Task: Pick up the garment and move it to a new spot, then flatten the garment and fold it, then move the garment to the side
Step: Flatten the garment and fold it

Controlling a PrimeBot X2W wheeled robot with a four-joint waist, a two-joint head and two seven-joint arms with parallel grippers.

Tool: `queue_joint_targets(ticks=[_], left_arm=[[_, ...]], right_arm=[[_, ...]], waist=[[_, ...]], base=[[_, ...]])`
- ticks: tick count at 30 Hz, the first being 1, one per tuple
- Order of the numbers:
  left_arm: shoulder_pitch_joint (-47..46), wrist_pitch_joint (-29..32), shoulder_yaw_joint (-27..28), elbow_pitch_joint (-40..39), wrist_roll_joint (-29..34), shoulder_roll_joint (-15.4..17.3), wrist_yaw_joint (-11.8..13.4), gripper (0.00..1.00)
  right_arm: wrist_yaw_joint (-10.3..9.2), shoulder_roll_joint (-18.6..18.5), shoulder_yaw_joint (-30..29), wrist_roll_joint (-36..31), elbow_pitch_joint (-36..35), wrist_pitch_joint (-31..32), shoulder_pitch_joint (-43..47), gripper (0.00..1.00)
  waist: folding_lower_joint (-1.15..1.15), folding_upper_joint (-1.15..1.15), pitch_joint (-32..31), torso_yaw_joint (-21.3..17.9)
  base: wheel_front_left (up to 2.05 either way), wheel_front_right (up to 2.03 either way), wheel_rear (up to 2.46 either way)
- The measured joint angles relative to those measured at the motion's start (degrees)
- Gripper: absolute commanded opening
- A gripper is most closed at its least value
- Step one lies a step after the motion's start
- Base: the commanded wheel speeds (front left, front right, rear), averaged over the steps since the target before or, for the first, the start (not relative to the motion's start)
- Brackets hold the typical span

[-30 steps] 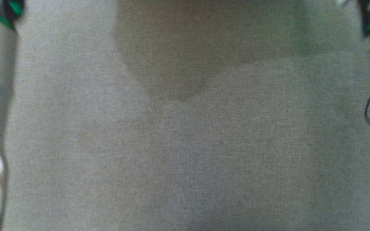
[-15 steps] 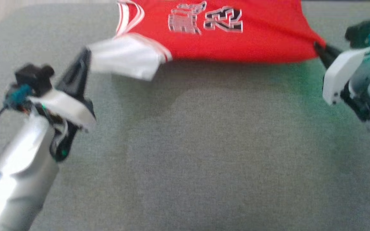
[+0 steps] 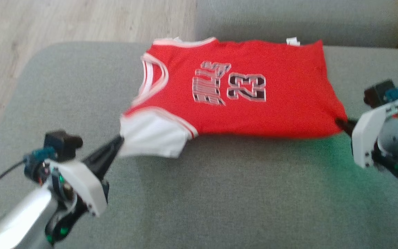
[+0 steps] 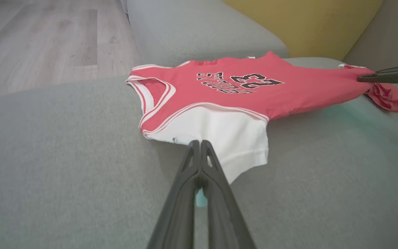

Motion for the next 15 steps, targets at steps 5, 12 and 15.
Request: queue_joint_targets(ticks=[5, 12, 15], left_arm=[[6.7, 3.1, -0.6, -5.9, -3.7, 3.1, 1.8, 0.00], [12.1, 4.6, -0.5, -12.5, -5.4, 7.1, 4.7, 0.00], [12.1, 5.0, -0.5, -14.6, -5.6, 7.2, 5.5, 0.00]], right_arm=[[0.00, -1.4, 2.5, 4.5, -1.7, 6.5, 4.5, 0.00], [0.00, -2.1, 3.2, 8.9, -5.9, 13.1, 7.5, 0.00], [0.00, -2.6, 2.7, 9.3, -7.4, 13.0, 8.0, 0.00]], waist=[[0.00, 0.00, -3.8, -0.2], [0.00, 0.00, -6.7, -1.9], [0.01, 0.00, -6.5, -2.3]], base=[[0.00, 0.00, 0.00], [0.00, 0.00, 0.00], [0.00, 0.00, 0.00]])
